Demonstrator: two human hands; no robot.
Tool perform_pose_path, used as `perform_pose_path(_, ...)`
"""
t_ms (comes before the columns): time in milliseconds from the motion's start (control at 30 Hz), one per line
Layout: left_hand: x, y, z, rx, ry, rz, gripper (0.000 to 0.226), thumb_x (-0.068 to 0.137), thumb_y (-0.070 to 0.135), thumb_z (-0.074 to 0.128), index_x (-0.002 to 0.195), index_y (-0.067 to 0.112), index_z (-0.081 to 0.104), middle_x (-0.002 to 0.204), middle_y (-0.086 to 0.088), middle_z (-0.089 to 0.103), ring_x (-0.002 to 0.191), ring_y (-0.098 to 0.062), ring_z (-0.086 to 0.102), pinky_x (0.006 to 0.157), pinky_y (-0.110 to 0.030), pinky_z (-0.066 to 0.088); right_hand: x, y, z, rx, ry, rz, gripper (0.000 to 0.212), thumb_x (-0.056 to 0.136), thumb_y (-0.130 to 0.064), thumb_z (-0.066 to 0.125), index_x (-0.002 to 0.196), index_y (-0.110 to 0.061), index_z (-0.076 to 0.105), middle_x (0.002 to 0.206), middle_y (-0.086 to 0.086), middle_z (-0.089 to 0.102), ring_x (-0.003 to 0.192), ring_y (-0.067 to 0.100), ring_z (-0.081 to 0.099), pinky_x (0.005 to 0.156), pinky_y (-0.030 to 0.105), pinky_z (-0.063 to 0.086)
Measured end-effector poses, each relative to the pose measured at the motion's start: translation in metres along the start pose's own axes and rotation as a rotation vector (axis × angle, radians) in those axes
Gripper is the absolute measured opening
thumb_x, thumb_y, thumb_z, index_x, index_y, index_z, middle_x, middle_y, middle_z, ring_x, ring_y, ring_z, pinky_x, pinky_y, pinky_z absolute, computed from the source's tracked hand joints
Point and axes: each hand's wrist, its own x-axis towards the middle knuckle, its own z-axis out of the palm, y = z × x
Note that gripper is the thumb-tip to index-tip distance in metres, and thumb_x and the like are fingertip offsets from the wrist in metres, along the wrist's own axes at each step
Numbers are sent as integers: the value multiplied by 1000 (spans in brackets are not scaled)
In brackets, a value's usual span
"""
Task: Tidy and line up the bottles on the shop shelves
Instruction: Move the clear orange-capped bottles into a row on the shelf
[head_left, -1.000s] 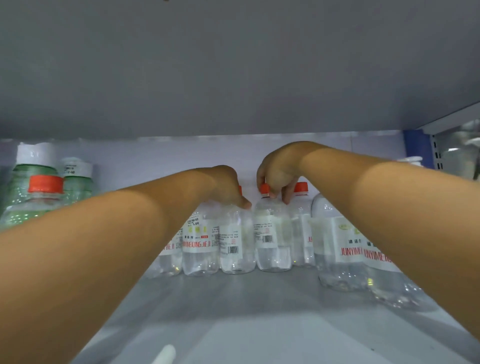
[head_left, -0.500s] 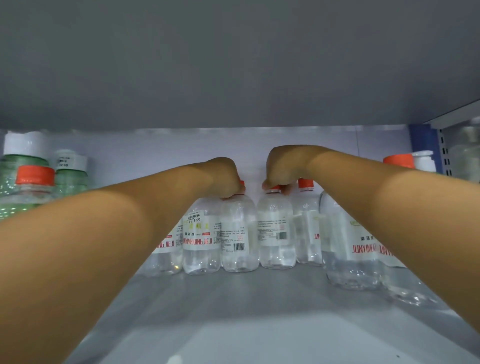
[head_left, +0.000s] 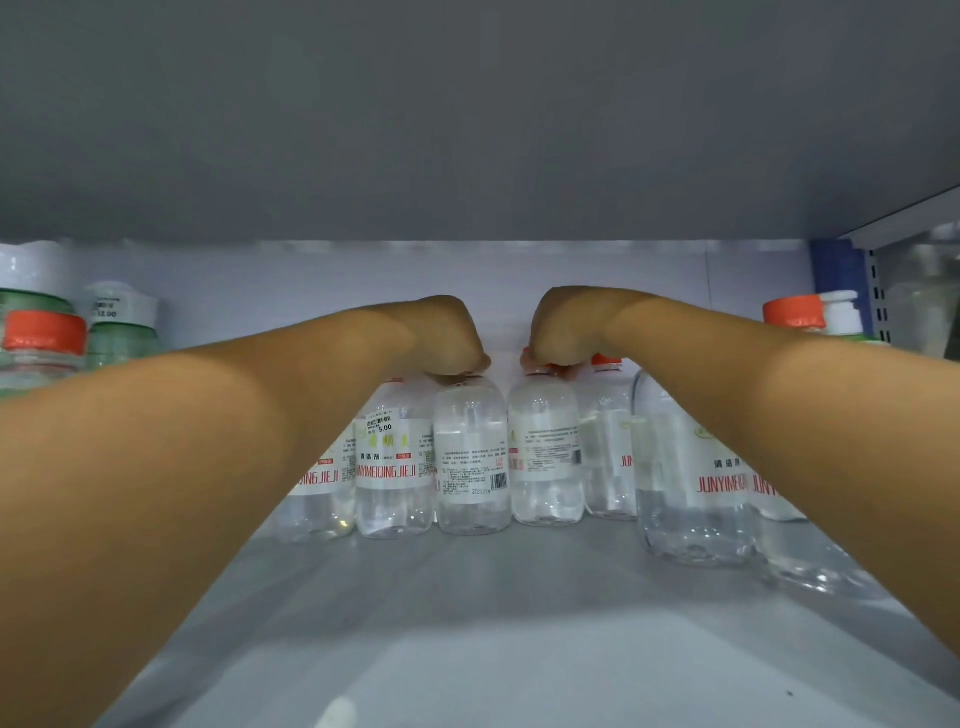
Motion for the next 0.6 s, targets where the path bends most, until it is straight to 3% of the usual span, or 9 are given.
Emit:
perform_pose_path(100,1,2,10,-25,67,2,39,101,33,63,110,-3,73,104,-18,73,89,-27,65,88,-39,54,-4,1,-2,108,-39,-8,17,100,-19,60,110,-11,72,85,2,71,59,11,61,42,14,42)
perform_pose_path(133,1,3,13,-39,93,-6,40,99,36,66,109,-3,73,108,-18,74,96,-28,68,93,-39,54,-5,1,-2,135,-57,-8,21,100,-15,58,117,-10,71,94,4,72,64,11,65,43,15,44)
perform_pose_path(200,3,3,17,-78,142,-12,43,95,41,72,108,0,74,108,-16,74,103,-29,70,95,-39,56,-4,1,-1,207,-66,-4,23,101,-17,58,119,-8,69,100,8,72,77,17,72,64,22,57)
perform_pose_path(267,3,1,17,-86,141,-6,42,95,43,70,107,3,73,109,-11,73,103,-26,69,96,-39,56,-4,1,2,205,-33,-3,25,98,-33,64,103,-9,69,89,7,73,77,21,74,83,33,60)
perform_pose_path(300,3,0,15,-87,119,2,37,97,40,67,104,4,73,107,-9,73,99,-24,68,93,-38,57,-4,2,3,177,-3,-6,32,96,-41,67,90,-10,68,79,5,72,69,19,73,80,33,60)
perform_pose_path(367,3,-3,8,-115,47,-10,24,96,28,62,95,7,72,97,-11,74,85,-24,65,77,-32,56,-3,2,6,115,43,-2,41,93,-46,69,73,-11,62,56,0,67,49,13,65,58,25,51)
perform_pose_path(433,1,-5,1,-131,-34,-32,27,92,22,61,101,1,75,101,-17,78,89,-32,72,86,-36,60,-2,0,7,60,54,13,42,95,-44,67,69,-12,59,37,-6,58,35,9,56,48,22,40)
perform_pose_path(500,2,-5,0,-104,-47,-22,34,94,26,64,113,0,75,110,-20,76,99,-35,74,96,-41,58,-2,-2,6,38,49,19,41,97,-42,65,68,-13,59,33,-9,54,34,8,53,50,24,40)
perform_pose_path(600,0,-1,3,-32,32,-6,36,96,37,67,109,5,77,100,-12,78,89,-29,72,83,-34,55,0,-3,6,45,38,1,38,99,-38,64,70,-13,59,42,-6,61,43,11,56,60,27,47)
